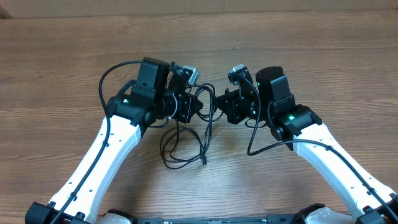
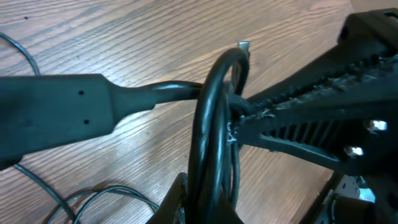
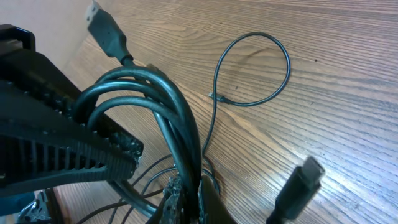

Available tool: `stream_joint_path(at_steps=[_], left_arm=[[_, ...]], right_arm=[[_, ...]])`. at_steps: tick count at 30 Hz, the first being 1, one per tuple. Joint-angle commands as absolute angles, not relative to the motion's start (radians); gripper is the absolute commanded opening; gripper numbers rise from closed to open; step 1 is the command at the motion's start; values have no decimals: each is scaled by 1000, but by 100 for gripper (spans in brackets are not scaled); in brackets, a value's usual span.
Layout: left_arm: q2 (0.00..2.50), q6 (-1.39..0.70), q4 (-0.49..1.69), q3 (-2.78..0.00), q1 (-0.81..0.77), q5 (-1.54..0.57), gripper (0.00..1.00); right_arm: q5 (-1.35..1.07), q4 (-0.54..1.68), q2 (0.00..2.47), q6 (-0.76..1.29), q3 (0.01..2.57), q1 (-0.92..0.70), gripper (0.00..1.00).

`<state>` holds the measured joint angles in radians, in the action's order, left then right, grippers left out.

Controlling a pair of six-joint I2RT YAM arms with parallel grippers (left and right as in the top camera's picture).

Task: Untangle cables

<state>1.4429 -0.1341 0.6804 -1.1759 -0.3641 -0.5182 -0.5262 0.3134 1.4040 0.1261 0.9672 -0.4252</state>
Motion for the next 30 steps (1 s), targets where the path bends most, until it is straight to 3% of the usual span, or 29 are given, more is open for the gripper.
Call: stream_joint_path(at_steps=[1,30], left_arm=[[1433,-200,669,-1192,-360,-442,4],[1433,-546,680,-1192,-360,-169,4]], right_arm=[[-569,304,1414,122,966,-426,4],[-764,364,1414,121,966,-426,4]])
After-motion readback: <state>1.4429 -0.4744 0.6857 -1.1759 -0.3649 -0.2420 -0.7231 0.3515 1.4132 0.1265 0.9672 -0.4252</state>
